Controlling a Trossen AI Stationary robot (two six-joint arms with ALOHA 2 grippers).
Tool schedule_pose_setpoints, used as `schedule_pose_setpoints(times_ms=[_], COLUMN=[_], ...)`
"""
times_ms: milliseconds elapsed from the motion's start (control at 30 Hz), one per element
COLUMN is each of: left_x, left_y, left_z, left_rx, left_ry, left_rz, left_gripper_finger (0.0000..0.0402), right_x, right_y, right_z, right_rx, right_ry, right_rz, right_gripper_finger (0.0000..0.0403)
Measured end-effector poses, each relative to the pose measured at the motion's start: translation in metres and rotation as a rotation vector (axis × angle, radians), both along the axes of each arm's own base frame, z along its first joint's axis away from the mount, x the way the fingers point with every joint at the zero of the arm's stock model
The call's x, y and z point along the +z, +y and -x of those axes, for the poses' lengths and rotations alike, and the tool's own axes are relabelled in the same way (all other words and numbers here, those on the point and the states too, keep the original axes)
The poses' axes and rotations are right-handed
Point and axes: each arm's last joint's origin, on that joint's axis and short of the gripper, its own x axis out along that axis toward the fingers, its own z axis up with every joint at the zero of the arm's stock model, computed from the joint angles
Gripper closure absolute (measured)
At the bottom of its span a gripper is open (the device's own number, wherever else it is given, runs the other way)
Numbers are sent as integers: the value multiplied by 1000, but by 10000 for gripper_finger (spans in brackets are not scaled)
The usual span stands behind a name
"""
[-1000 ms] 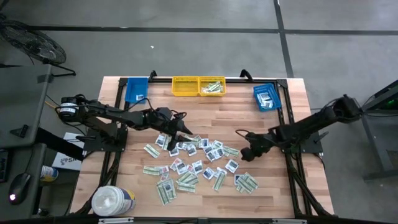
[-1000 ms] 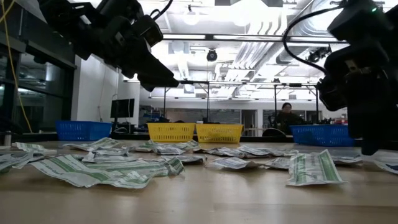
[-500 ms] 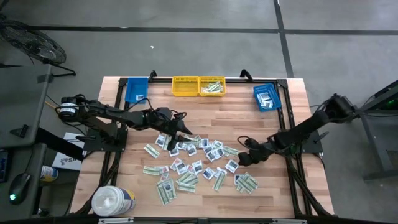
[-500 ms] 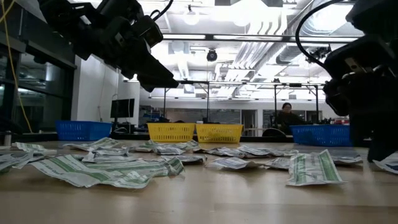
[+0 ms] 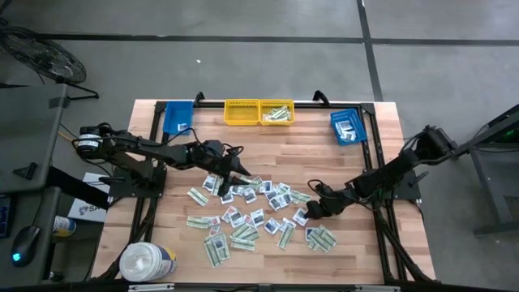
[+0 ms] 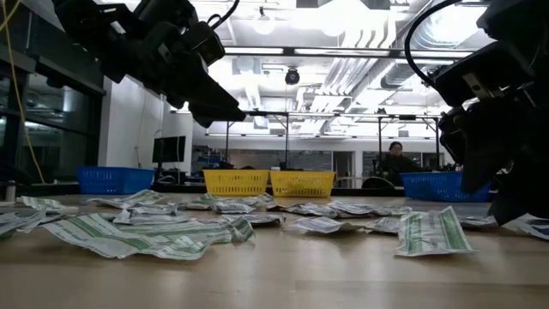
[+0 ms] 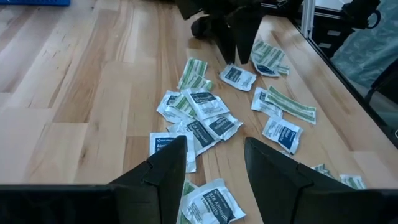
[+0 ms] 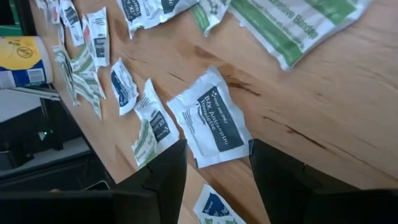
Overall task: Pick & Place First Aid Supplies
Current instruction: Put the black towelette pack into the right blue bin
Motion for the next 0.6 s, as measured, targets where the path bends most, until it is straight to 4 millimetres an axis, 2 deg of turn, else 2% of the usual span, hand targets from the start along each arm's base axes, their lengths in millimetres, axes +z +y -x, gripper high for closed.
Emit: schedule_pose_setpoints(times_ms=[167, 600], left_x=[-1, -3], left_y=[0, 0], left_z=[1, 1], left_rx=[1, 15], left_ry=[17, 44], left_rz=[5, 38], left_gripper_finger=[239, 239], right_x=[-1, -2], right_y=[-1, -2], right_z=[0, 1], right_rx=[-4, -7], right_ry=[0, 7], right_rz=[22, 50], right_gripper_finger=[244, 353])
